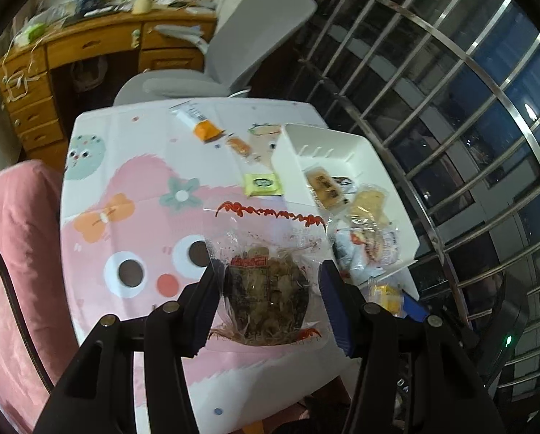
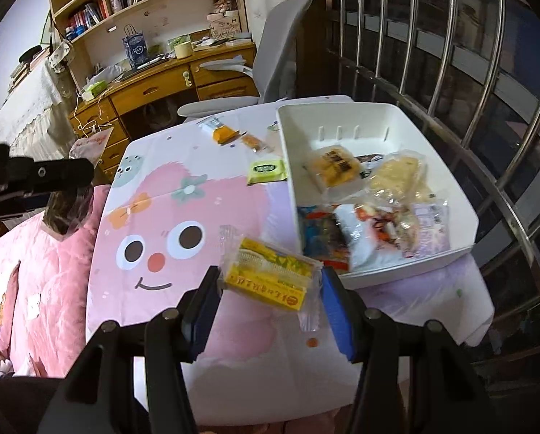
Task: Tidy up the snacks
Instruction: 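Carry the nut-cluster packet and yellow wafer packet over the tray with both grippers, then open both grippers to drop the two packets into the tray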
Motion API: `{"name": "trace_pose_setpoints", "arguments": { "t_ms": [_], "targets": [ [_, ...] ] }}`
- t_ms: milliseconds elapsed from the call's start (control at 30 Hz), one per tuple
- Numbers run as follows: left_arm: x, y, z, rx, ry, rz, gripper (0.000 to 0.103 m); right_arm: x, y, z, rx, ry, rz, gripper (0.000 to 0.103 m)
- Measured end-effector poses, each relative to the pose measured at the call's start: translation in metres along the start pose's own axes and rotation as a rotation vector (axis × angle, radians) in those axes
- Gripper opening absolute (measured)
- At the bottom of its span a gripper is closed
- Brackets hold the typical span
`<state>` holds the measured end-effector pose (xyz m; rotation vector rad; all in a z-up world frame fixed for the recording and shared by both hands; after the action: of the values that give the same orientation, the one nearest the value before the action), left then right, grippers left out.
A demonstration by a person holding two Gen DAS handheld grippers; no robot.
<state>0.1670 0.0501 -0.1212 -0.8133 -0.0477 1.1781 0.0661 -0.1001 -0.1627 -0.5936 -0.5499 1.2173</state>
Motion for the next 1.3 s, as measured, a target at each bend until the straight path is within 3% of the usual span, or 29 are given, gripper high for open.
{"name": "trace_pose_setpoints", "arguments": {
  "t_ms": [200,800,900,933,967,1033,1300],
  "targets": [
    [-0.047,0.002,-0.016,-0.005,0.014,-0.041,0.053,-0.038,-0.014,0.004,-0.009,-0.014,0.031,0.056],
    [-0.166,-0.003,-0.09,-0.065,0.027,0.029,0.054,-0.135,-0.051,-0.009,-0.008,-0.152,0.291,0.057],
    [-0.179,-0.003,-0.099,-0.064,0.017,0.026,0.067,-0.151,-0.053,-0.011,-0.005,-0.158,0.312,0.058],
    [-0.182,-0.004,-0.101,-0.064,0.002,0.025,0.08,-0.155,-0.054,-0.012,-0.003,-0.159,0.31,0.06],
    [-0.184,-0.005,-0.103,-0.067,-0.013,0.026,0.083,-0.158,-0.055,-0.013,0.003,-0.161,0.309,0.067],
    [-0.186,-0.007,-0.104,-0.075,-0.028,0.031,0.083,-0.165,-0.055,-0.021,0.034,-0.153,0.313,0.071],
    [-0.164,-0.01,-0.106,-0.066,-0.131,0.12,0.084,-0.173,-0.06,-0.034,0.07,-0.199,0.305,0.071]
  ]
}}
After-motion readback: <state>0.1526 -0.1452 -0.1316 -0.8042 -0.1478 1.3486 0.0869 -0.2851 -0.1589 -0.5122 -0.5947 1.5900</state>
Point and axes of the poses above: each gripper's, at about its wrist camera, not at the fingertips, and z roughly against the way its jaws point, x to its left, y to its underside, the point moved 3 cm from there along -z, roughly the way its jaws point, and after that the axes turned 8 degrees about -x, right-handed, at the moved point
